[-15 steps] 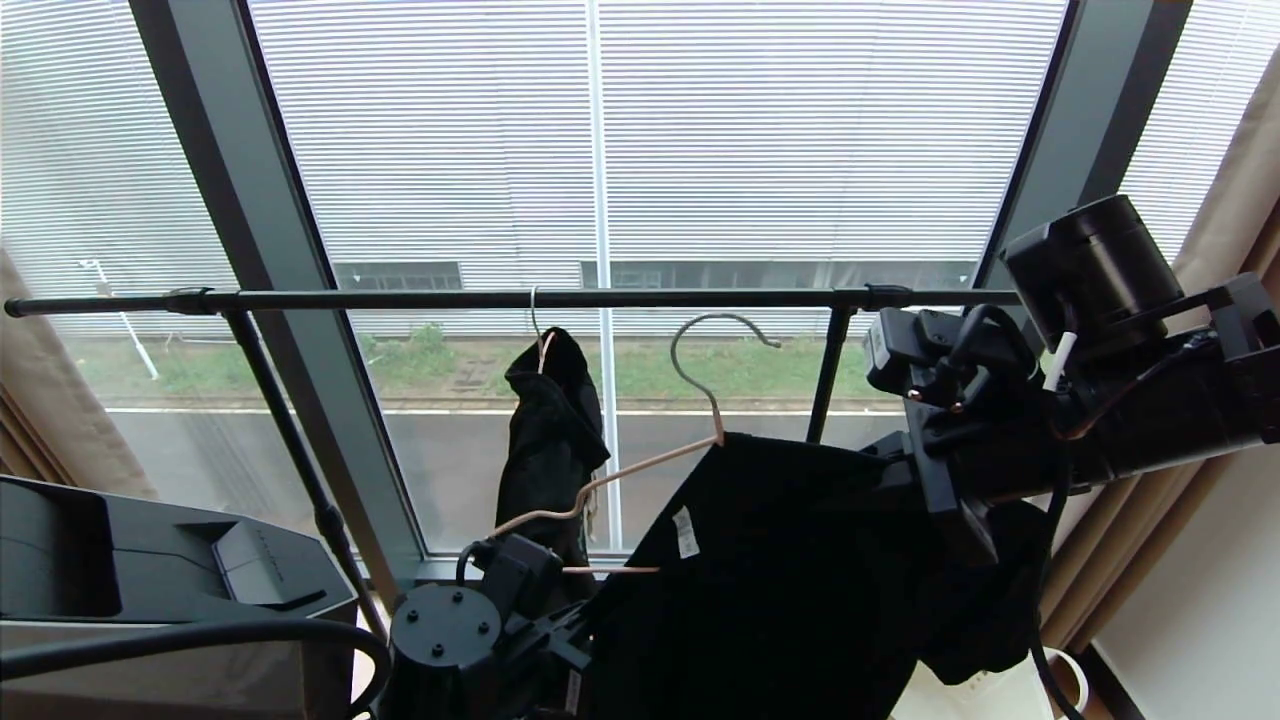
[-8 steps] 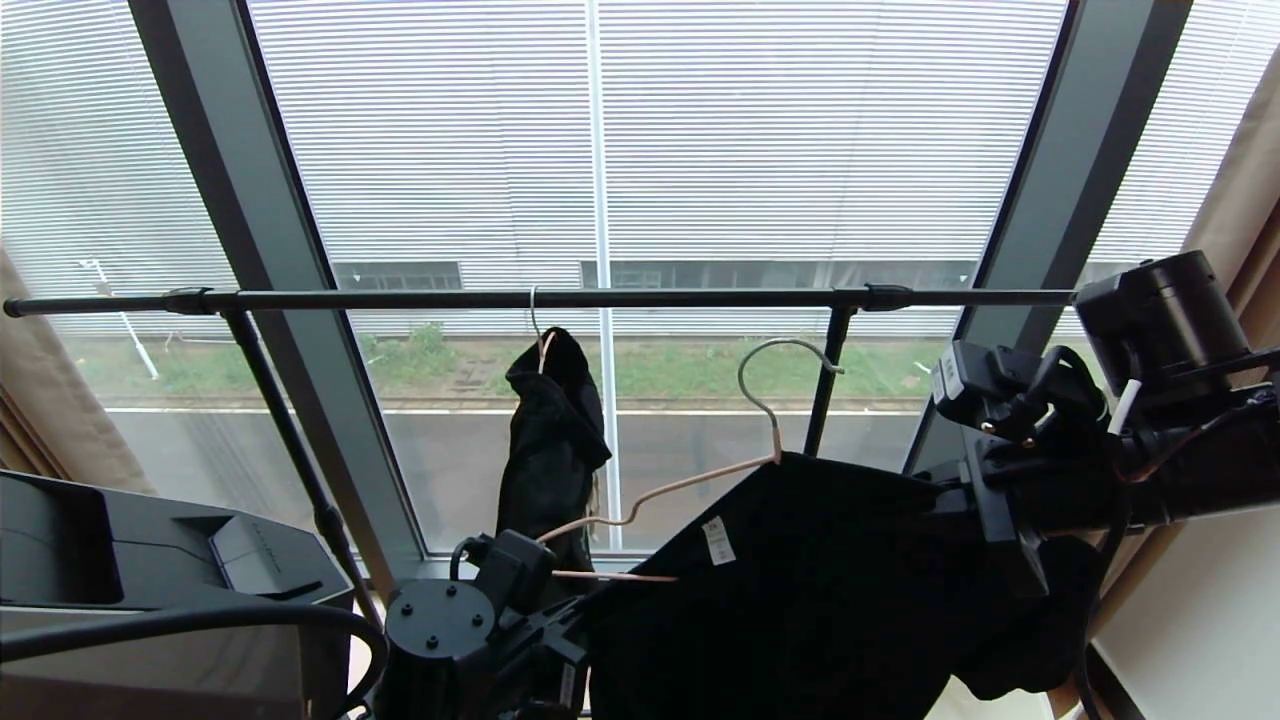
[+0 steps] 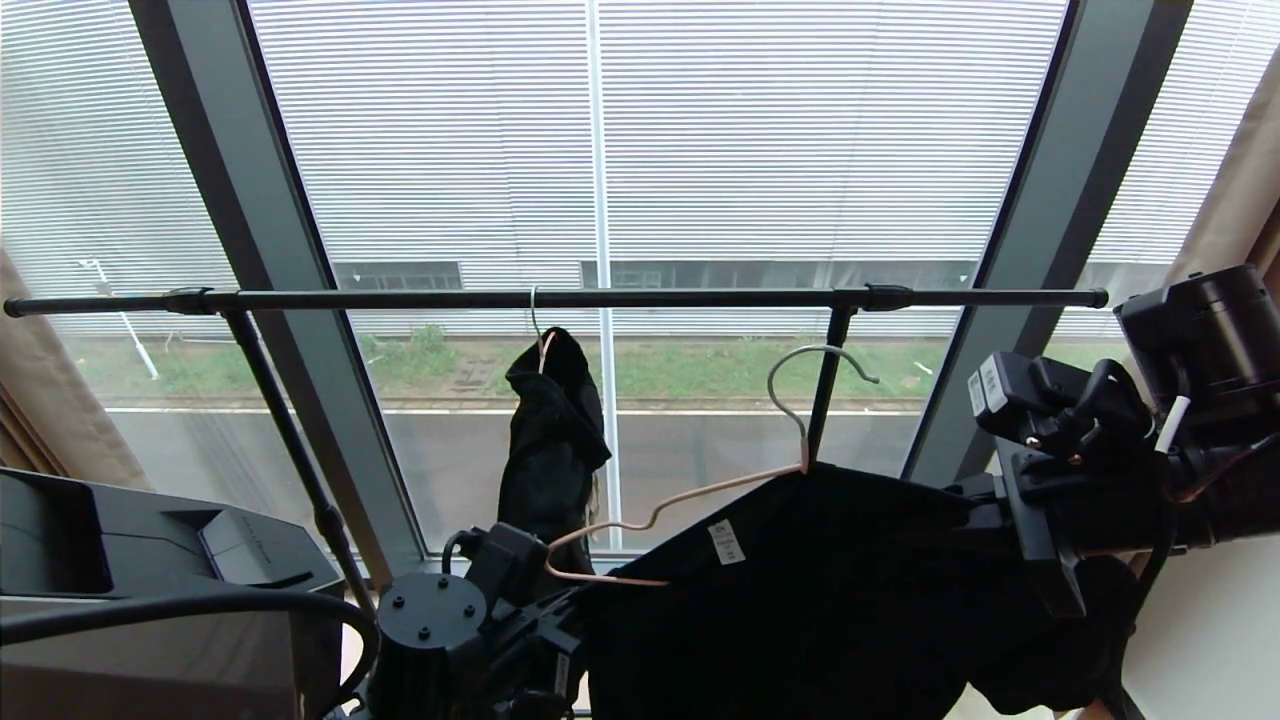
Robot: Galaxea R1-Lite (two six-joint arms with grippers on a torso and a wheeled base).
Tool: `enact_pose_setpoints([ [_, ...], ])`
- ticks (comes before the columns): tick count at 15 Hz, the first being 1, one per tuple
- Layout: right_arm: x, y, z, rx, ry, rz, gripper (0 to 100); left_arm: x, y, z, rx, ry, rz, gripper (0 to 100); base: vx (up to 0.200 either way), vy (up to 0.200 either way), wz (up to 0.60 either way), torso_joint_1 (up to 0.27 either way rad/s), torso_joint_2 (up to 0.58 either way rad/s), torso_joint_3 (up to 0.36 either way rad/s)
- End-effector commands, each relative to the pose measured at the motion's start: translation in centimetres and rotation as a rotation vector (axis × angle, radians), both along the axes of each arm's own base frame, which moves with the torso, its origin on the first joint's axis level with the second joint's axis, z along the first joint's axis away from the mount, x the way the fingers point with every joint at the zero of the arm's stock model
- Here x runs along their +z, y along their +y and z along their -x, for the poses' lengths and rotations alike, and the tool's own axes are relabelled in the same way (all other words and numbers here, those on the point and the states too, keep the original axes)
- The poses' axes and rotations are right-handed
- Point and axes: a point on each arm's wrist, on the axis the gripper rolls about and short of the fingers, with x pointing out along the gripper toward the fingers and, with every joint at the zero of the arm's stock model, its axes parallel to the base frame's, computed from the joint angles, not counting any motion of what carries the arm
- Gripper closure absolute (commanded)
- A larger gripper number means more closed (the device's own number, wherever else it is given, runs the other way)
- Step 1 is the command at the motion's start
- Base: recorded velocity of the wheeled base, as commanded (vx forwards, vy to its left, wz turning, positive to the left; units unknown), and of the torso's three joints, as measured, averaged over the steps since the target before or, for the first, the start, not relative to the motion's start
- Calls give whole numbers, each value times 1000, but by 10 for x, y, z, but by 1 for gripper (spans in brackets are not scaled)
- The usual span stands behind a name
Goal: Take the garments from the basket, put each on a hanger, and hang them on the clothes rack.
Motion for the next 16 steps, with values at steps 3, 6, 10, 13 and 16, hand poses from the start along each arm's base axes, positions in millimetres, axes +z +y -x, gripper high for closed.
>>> enact_pose_setpoints([
  [3, 4, -9, 12, -15, -17, -16, 100, 4, 2, -3, 12, -26, 21, 100, 0, 0, 0, 0, 0, 0],
  [6, 1, -13, 21, -18, -11, -13, 100, 10, 10, -8, 37, -57, 17, 100, 0, 0, 0, 0, 0, 0],
  [10, -1, -20, 32, -38, -14, -13, 100, 18, 16, -13, 66, -85, 36, 100, 0, 0, 0, 0, 0, 0],
  [13, -8, -21, 34, -37, 8, -1, 100, 29, 18, -12, 68, -116, 59, 100, 0, 0, 0, 0, 0, 0],
  [16, -21, -19, 32, -28, 4, 1, 100, 48, 20, -8, 68, -171, 96, 100, 0, 0, 0, 0, 0, 0],
])
